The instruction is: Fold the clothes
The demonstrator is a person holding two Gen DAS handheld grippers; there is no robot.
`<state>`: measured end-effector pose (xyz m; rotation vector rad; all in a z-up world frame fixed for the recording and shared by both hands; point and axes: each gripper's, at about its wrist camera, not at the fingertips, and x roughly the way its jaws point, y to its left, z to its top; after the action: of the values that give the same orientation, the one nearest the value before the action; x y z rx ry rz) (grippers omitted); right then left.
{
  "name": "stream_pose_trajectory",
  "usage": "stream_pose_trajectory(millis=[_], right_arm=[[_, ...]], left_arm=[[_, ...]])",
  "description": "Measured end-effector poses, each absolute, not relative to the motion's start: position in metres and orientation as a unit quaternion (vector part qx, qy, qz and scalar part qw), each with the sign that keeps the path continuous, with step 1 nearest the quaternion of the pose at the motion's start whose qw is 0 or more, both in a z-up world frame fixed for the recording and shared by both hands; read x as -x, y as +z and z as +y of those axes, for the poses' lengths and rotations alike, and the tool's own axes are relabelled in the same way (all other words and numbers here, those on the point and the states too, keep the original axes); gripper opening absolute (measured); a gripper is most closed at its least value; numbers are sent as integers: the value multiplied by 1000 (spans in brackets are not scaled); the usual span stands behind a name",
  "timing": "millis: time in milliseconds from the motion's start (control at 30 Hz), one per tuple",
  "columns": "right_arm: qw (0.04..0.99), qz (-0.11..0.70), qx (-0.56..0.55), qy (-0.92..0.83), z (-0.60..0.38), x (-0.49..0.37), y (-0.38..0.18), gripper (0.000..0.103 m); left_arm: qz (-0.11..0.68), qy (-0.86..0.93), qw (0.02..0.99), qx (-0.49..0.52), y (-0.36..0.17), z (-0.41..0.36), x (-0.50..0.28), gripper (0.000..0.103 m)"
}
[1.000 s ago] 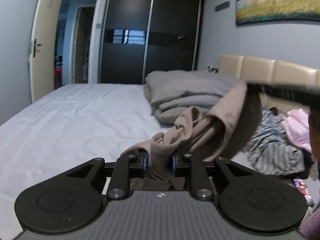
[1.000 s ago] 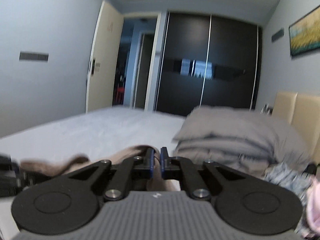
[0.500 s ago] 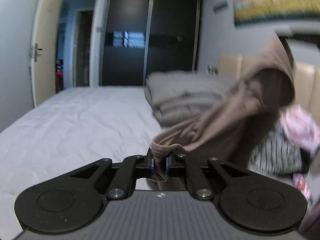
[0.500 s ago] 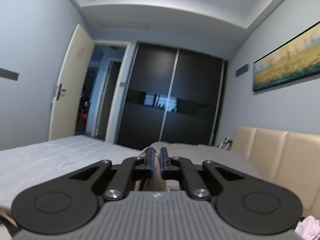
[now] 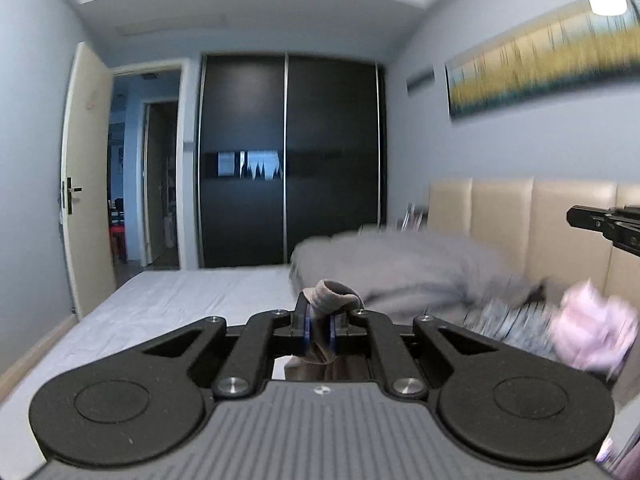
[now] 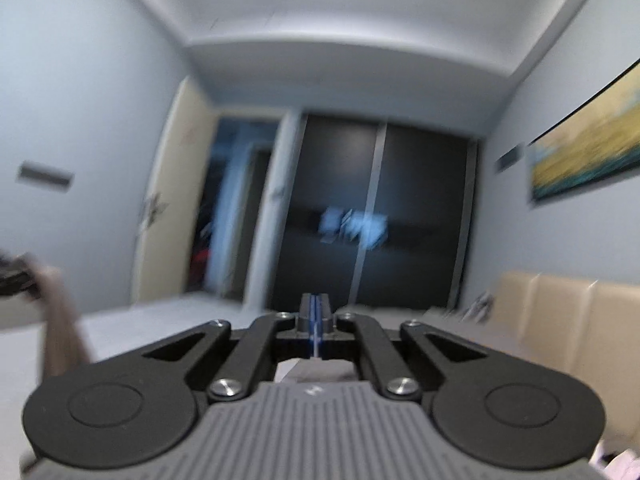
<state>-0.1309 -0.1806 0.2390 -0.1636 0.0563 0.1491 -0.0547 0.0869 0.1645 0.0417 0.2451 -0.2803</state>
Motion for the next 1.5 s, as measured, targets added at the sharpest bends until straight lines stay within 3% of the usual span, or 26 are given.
stream_pose_trajectory(millis=[333,633,700,733,767,800,1133,1200,1233,1267,1500], right_arm=[[941,267,55,202,-84,122,62,6],[885,350,114,287,-17,143,-36,8],[882,353,117,289,-16,137,-45,13],[882,354,117,288,-14,127,-53,24],[881,356,116,288,-12,117,-60,44],[880,357,116,291,-11,113,-65,47],[860,359,152,329,-3,120,-92,47],[862,355,156,328,-5,119,-92,36],[865,354,154,322,-8,117,-91,18],[867,352,152,317,-12,116,-89,12],[905,326,68,266,-59,99,-49,10]], left_arm=[[208,-119,969,-63,106,79,10,6],[258,-93,961,-45,63,114,-10,6],[269,-92,957,-52,54,117,-10,6],[276,-90,955,-57,49,119,-10,6],[282,-88,953,-59,43,120,-9,6],[289,-86,952,-59,37,121,-9,6],[327,-69,942,-40,16,129,-13,6],[328,-69,941,-40,15,128,-15,6],[329,-69,941,-40,14,127,-16,6],[330,-69,941,-41,14,126,-16,6],[339,-62,938,-43,12,124,-18,6]])
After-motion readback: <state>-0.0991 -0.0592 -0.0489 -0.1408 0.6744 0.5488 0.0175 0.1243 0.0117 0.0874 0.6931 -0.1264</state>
